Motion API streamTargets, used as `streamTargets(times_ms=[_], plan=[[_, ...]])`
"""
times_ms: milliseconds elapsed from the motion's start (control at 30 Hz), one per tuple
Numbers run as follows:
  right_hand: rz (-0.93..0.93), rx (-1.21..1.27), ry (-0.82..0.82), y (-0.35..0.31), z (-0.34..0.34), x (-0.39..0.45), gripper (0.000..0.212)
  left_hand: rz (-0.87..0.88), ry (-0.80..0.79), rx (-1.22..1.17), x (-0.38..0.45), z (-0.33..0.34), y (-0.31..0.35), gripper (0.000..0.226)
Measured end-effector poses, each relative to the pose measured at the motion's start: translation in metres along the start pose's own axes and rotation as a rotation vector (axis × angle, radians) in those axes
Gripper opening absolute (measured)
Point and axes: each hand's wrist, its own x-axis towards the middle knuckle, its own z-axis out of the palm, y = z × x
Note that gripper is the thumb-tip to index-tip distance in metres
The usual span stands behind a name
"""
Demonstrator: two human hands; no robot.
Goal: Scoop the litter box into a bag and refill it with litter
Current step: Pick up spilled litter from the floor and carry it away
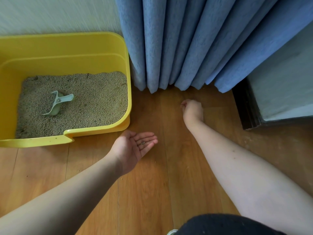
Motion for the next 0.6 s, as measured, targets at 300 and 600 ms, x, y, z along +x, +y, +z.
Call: streamTargets(times_ms=[300, 600], plan=[[0.094, 0.169, -0.061, -0.007, -0.012, -0.015, 0.018, -0.016, 0.019, 0.009, 0.005, -0.013, -0.001, 0.051], [0.265, 1.071, -0.459, -0.008, -0.022, -0.118, 0.01, -0.031, 0.116, 0.06, 0.013, -0.059, 0.005, 0.051]])
